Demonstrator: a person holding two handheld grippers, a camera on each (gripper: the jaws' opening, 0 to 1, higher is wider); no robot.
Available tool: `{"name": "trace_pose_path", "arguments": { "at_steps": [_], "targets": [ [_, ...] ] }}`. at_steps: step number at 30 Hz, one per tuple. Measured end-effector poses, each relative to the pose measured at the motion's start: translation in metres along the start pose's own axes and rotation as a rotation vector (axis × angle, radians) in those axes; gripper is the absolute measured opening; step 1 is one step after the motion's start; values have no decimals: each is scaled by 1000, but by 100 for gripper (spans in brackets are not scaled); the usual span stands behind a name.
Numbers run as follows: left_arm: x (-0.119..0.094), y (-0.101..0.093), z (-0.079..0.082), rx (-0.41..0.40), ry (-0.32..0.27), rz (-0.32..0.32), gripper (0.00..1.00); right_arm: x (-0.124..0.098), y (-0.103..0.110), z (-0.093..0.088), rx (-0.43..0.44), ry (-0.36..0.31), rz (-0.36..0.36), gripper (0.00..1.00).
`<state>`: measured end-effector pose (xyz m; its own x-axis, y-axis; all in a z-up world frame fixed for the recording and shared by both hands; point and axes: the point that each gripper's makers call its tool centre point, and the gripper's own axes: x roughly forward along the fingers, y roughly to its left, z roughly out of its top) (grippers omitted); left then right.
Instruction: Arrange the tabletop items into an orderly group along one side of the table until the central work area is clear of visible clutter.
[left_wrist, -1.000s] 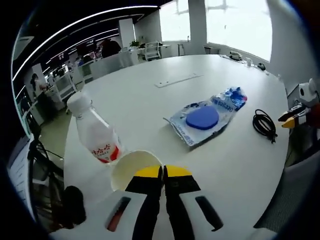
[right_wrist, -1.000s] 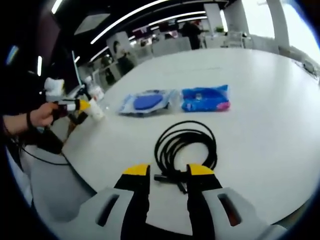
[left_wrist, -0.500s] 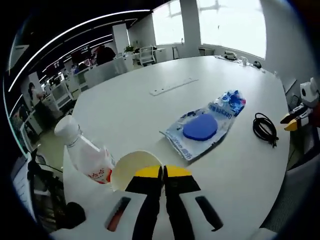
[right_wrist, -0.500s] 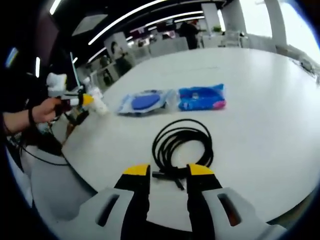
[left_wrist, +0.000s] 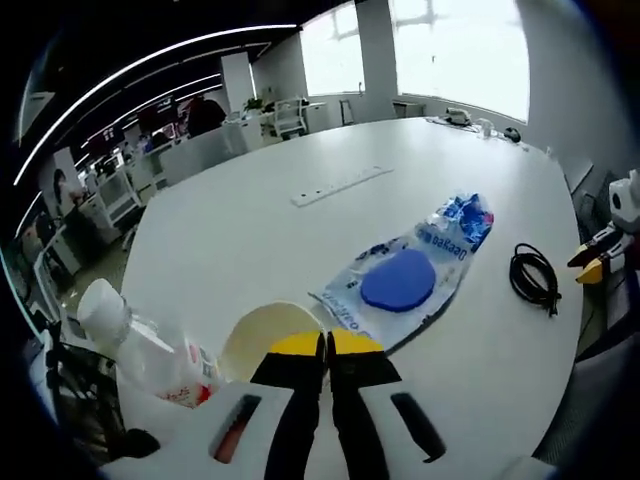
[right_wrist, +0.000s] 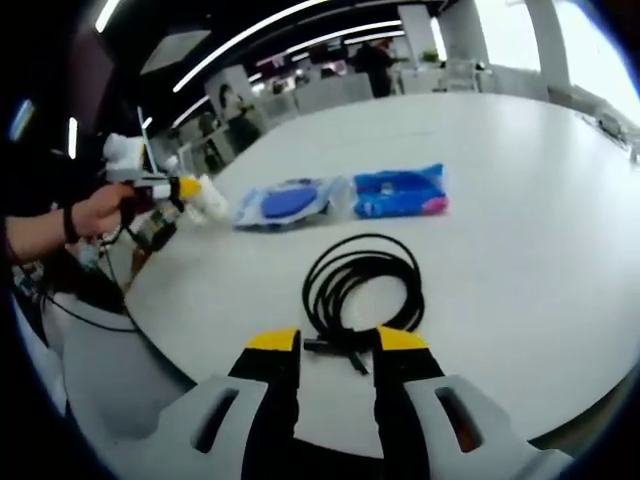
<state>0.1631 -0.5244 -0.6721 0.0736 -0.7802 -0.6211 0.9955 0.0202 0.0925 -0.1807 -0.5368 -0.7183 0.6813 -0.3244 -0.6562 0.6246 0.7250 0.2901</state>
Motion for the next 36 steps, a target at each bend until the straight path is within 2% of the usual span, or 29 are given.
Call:
{"name": "trace_pose_path", "arguments": {
  "at_steps": [17, 22, 36],
  "targets": [
    [24, 5, 2, -8, 15, 6, 0, -2, -8, -3, 17, 5, -19, 25],
    [31, 3, -3, -12, 38, -2, 0, -4, -8, -4, 21, 5, -24, 26],
    [29, -2, -2, -18, 31, -18, 4, -4, -8, -5, 26, 4, -32, 26]
  ]
}}
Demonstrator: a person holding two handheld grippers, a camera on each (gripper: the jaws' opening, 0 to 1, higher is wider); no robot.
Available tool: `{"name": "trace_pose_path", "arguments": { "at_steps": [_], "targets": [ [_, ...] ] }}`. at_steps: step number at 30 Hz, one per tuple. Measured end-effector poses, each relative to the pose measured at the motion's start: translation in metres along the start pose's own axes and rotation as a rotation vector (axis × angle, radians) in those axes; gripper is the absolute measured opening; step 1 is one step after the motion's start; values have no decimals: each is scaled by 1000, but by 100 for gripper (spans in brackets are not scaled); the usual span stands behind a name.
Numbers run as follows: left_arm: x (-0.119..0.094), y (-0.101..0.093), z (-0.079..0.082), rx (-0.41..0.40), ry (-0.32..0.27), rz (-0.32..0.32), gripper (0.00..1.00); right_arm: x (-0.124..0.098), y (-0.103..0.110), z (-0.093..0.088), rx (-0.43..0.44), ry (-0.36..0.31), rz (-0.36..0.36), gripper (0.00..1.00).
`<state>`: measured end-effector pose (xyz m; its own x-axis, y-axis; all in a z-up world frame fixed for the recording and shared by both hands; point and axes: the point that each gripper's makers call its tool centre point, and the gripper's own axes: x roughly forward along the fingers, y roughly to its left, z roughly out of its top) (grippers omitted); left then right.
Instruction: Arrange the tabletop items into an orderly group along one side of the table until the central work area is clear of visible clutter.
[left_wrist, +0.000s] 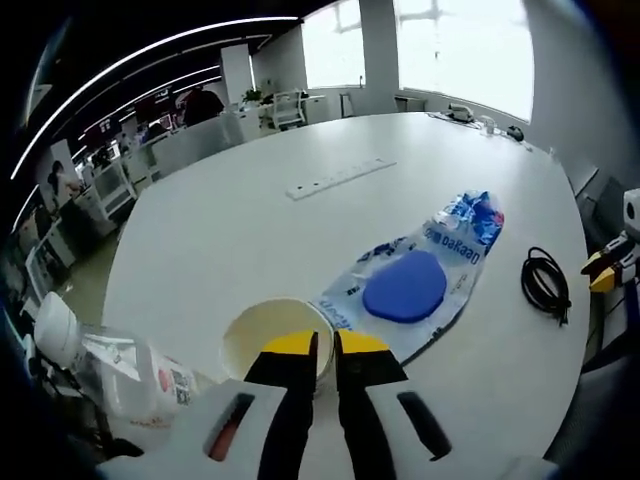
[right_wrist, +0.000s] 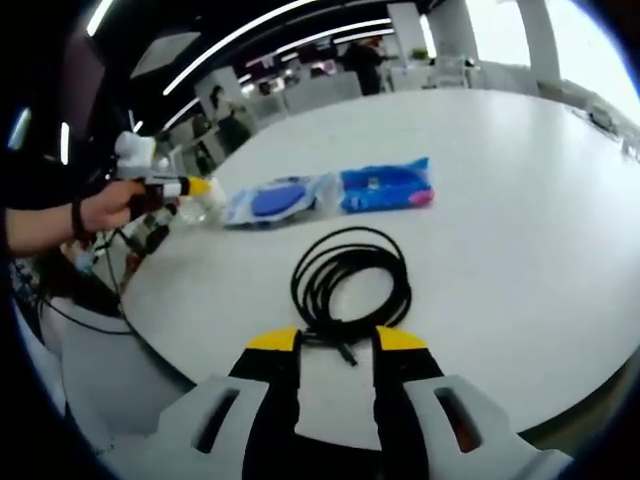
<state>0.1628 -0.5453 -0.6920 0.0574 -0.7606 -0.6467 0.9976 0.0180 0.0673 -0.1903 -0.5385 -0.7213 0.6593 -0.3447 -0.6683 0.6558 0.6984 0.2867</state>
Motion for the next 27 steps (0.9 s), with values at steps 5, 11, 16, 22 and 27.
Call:
{"name": "trace_pose_path", "arguments": {
  "at_steps": [5, 11, 16, 22, 27],
  "targets": [
    [-6, 2, 4, -9, -20, -3, 5, 1, 2, 1, -5, 0, 3, 26],
    [-10, 3, 4, -18, -27, -5, 6, 2, 5, 2, -13, 0, 9, 26],
    [-15, 0, 8, -18, -45, -15, 6, 1, 6, 3, -14, -5, 7, 26],
    [-24, 4, 10, -15, -62, 0, 6, 2, 8, 3, -19, -5, 11, 26],
    [-35, 14, 8, -58, -77, 26, 6, 3, 11, 5, -23, -8, 15, 25]
  ]
}}
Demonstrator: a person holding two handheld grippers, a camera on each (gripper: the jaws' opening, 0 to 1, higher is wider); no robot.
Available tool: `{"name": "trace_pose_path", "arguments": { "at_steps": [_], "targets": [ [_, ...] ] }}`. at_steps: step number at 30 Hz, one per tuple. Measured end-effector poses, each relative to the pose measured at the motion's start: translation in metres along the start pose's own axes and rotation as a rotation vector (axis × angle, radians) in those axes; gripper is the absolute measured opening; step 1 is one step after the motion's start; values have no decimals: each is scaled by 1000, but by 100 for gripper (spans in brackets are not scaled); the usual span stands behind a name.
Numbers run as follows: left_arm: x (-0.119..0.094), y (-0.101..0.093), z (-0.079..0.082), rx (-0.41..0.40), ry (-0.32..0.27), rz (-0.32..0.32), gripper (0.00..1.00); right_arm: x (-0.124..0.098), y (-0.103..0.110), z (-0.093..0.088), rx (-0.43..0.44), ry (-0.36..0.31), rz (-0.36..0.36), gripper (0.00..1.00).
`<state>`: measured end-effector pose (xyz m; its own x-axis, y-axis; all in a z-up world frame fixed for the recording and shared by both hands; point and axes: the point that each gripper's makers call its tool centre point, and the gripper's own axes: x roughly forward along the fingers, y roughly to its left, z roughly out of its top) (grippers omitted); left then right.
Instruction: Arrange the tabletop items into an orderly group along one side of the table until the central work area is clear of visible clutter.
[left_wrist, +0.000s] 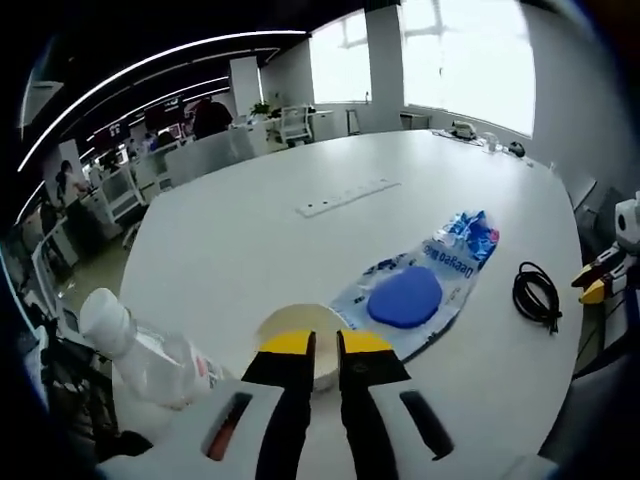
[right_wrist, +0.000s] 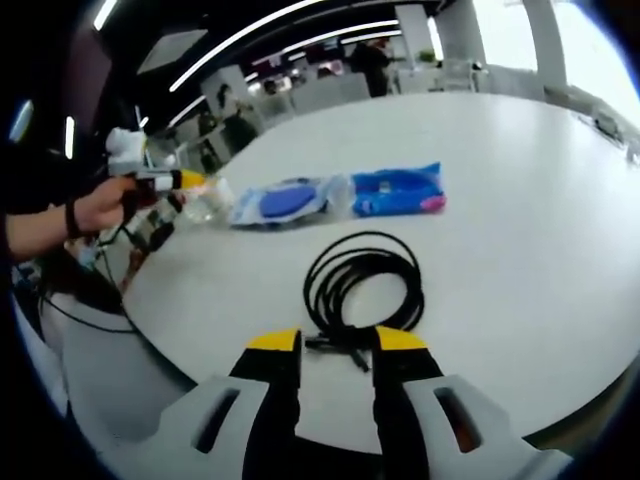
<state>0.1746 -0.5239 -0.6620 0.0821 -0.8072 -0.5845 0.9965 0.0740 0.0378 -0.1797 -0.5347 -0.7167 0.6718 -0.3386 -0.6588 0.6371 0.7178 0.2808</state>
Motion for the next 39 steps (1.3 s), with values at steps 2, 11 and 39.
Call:
{"name": "trace_pose_path", "arguments": {
  "at_steps": [2, 11, 39],
  "targets": [
    [-5, 3, 0, -8, -8, 9, 6, 1, 1, 1, -1, -1, 1, 25],
    [-20, 14, -8, -33, -17, 37, 6, 4, 7, 3, -16, 0, 14, 25],
    [-56, 85, -22, -239, -39, 268, 21, 4, 8, 1, -14, 8, 15, 26]
  ]
}}
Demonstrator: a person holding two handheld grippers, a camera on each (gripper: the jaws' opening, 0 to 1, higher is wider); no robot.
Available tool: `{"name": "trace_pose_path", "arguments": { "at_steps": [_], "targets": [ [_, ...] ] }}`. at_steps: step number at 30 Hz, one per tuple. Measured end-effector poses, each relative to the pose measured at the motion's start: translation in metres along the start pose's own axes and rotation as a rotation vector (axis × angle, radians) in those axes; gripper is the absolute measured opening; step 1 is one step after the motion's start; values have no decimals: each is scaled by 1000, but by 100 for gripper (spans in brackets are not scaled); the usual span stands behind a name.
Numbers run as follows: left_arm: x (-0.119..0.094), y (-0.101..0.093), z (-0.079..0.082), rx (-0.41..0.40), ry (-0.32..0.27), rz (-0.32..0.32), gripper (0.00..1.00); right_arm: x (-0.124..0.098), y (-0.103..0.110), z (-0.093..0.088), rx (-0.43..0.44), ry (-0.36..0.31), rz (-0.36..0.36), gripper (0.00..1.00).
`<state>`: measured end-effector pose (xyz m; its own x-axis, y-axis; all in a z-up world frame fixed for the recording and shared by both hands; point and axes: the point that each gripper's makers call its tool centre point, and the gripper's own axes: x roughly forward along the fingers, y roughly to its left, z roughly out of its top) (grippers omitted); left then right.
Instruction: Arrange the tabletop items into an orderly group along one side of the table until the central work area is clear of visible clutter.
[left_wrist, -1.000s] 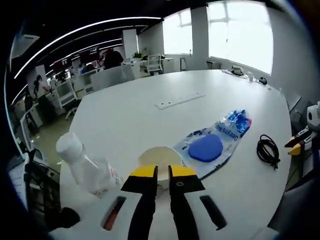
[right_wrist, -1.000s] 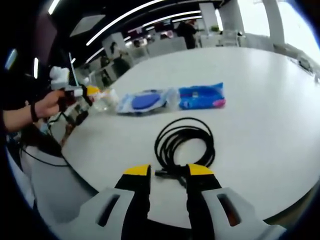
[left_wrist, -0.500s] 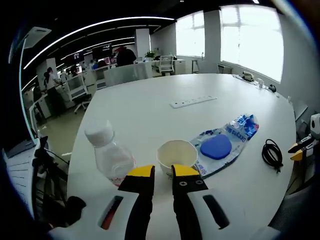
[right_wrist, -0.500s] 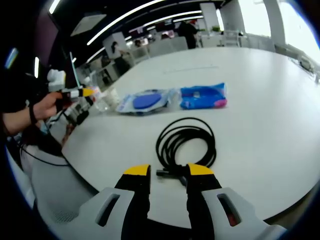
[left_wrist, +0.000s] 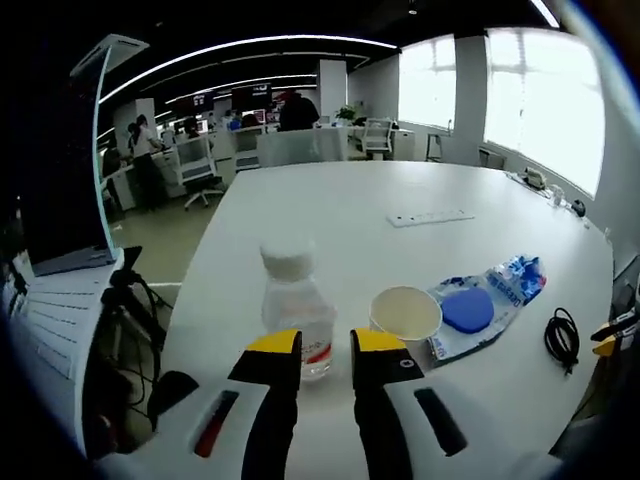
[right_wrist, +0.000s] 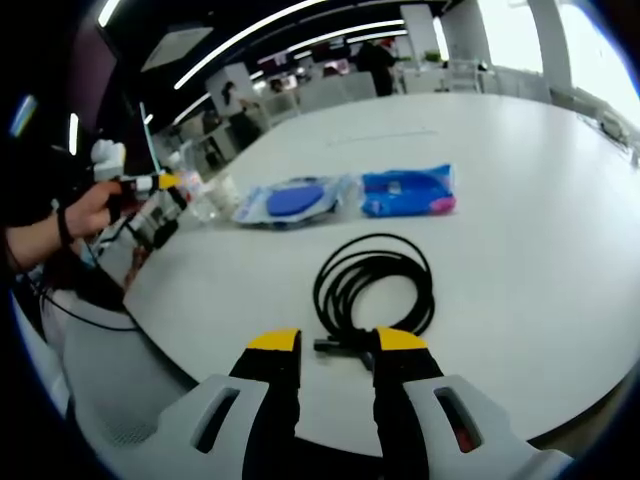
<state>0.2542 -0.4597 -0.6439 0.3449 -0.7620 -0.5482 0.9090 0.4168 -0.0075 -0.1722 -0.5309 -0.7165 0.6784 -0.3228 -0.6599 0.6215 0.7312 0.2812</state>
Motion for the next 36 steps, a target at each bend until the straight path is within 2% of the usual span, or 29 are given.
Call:
{"name": "trace_pose_path", "arguments": {
  "at_steps": [11, 22, 31, 36],
  "targets": [
    [7, 14, 17, -50, -36, 16, 27, 1, 2, -2, -2, 9, 2, 26],
    [25, 13, 12, -39, -14, -7, 37, -1, 1, -5, 2, 16, -3, 26],
    [41, 17, 5, -44, 21, -15, 38, -3, -4, -4, 9, 9, -16, 25],
    [43, 16, 5, -57, 14, -27, 37, -3, -5, -5, 14, 10, -20, 25]
  ]
}}
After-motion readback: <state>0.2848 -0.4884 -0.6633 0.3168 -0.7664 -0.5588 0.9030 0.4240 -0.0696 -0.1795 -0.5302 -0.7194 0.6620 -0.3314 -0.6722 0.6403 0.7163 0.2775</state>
